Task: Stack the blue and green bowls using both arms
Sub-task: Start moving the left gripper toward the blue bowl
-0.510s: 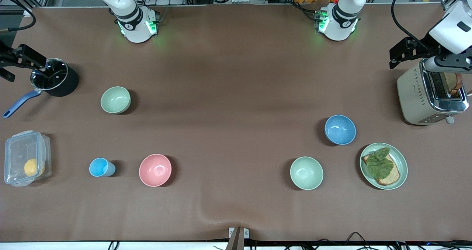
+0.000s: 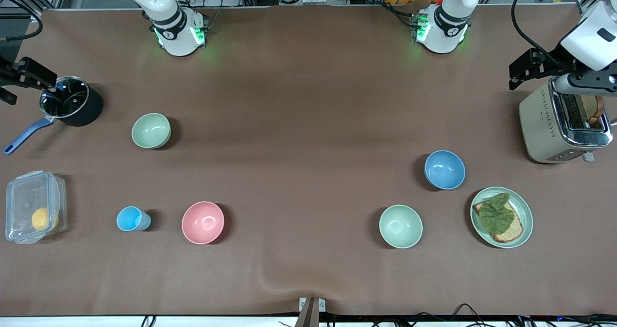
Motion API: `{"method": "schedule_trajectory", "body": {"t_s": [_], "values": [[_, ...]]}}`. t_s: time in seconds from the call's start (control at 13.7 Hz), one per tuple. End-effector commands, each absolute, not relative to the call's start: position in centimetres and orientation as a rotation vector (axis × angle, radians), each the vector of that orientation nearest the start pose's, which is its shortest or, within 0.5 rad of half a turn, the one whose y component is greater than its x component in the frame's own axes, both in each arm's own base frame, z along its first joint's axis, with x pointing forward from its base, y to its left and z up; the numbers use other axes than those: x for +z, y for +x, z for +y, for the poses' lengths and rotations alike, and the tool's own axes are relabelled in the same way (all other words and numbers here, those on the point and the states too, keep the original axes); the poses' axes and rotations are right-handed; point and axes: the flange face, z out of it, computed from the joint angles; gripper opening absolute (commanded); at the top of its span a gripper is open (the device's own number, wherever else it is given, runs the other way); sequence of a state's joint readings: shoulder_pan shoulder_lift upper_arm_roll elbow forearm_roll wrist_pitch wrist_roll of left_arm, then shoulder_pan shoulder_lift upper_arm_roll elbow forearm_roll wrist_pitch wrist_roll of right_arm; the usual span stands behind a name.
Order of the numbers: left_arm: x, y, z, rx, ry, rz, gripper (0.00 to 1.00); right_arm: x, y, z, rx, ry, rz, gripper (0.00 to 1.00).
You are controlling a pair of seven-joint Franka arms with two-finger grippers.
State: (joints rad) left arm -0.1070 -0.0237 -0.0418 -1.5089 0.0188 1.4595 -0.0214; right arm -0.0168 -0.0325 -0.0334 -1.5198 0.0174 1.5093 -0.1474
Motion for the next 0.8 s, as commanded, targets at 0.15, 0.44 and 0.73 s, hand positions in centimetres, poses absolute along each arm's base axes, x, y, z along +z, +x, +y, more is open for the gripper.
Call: {"method": "schedule_trajectory", "body": {"t_s": [0.15, 0.44, 0.73], "values": [[63.1, 54.8, -7.7, 0.1, -3.122, 0.232, 1.0, 66.3, 53.1, -2.7, -0.034, -3.134, -0.164, 1.0], [57.6, 58.5, -7.9, 0.156, -3.114, 0.206, 1.0, 65.7, 53.7, -2.9, -0.025, -3.135, -0.157, 1.0], [50.8, 62.0, -6.3, 0.246, -3.104, 0.15, 1.0, 62.3, 55.7, -3.8, 0.065, -3.136, -0.149, 1.0]]}}
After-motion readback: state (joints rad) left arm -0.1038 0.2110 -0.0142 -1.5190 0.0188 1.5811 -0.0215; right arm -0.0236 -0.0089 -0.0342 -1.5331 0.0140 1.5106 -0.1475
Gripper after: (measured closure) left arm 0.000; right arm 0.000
